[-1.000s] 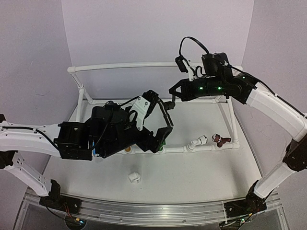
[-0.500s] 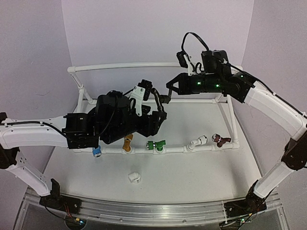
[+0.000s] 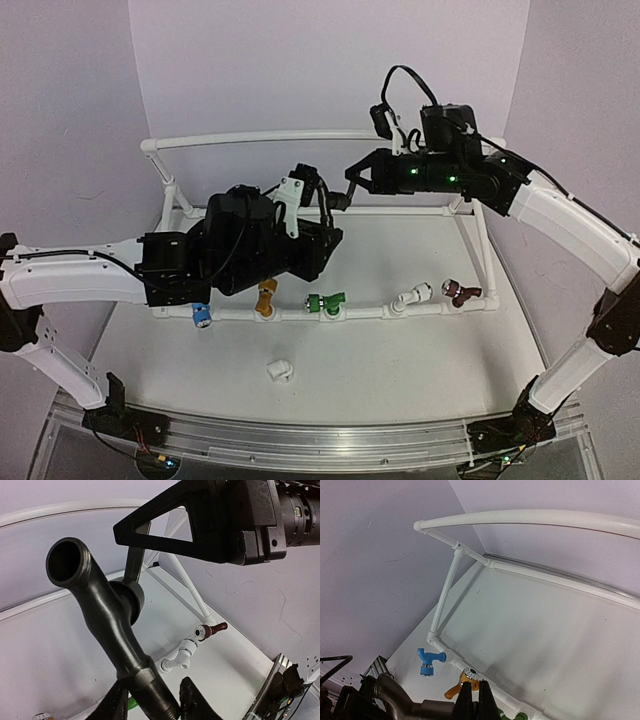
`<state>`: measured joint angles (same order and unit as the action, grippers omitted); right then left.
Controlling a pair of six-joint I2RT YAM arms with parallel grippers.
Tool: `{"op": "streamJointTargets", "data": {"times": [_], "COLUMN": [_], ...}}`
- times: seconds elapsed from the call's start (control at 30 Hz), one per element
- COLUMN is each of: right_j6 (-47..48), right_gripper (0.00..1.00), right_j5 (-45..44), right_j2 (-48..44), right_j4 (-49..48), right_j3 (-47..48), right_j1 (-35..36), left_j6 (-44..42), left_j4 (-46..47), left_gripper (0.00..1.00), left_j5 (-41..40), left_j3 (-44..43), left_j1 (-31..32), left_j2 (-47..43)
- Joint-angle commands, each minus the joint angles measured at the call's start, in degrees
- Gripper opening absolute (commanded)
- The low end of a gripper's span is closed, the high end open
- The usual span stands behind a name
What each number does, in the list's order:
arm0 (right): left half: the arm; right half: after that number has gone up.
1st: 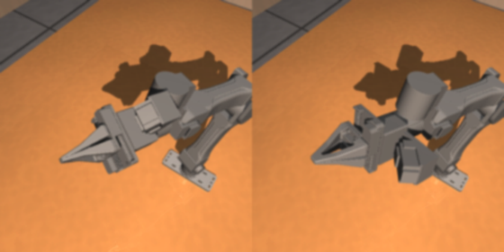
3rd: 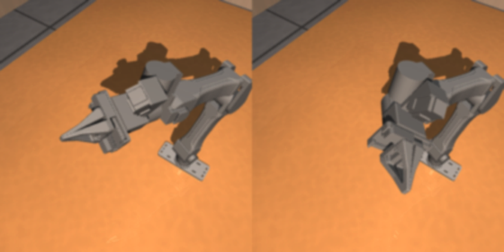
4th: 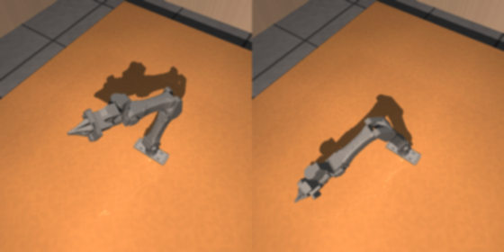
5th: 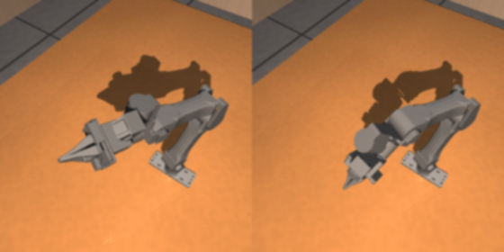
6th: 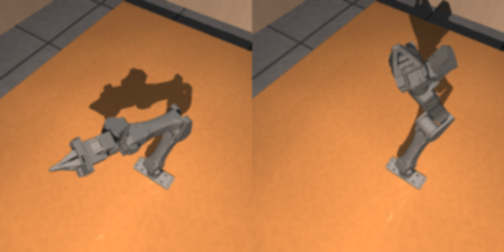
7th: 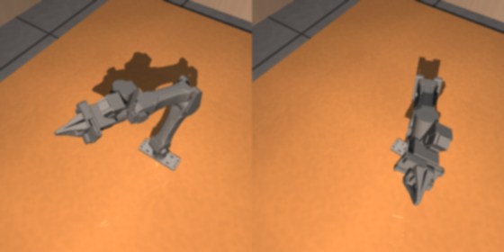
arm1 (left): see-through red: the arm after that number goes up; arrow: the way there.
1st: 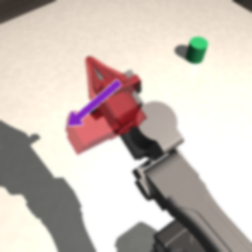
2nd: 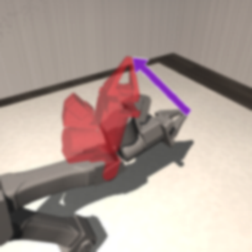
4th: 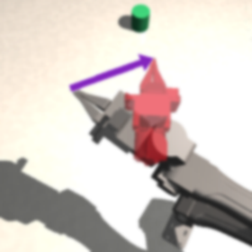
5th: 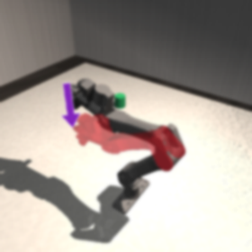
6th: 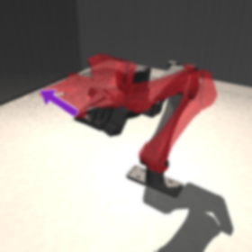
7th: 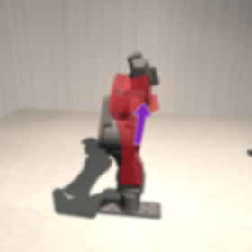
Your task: Install the water faucets
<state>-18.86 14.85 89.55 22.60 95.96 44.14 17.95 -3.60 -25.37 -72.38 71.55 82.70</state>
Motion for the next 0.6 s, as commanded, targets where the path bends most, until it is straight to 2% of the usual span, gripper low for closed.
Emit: {"op": "streamJointTargets", "data": {"times": [0.0,0.23,0.43,0.57], "right_j6": [-1.44,-0.93,0.65,2.26], "right_gripper": [0.00,0.00,0.00,0.02], "right_j5": [2.16,3.00,3.96,8.60], "right_j2": [-3.48,-4.47,-5.31,-5.30], "right_j4": [-3.20,-3.09,-3.08,-2.72], "right_j3": [-0.45,-2.00,-3.07,-3.19], "right_j1": [0.61,0.60,0.56,-0.20], "left_j6": [-1.14,-4.97,-9.43,-12.37], "left_j4": [0.17,0.98,-0.85,-4.35], "left_gripper": [0.26,0.01,0.00,0.00], "left_j5": [-1.35,-0.49,2.66,6.30], "left_j3": [-2.13,0.70,2.43,2.25], "left_j1": [-0.98,-1.03,-0.99,-1.04], "left_j2": [-0.73,-3.25,-5.84,-7.16]}}
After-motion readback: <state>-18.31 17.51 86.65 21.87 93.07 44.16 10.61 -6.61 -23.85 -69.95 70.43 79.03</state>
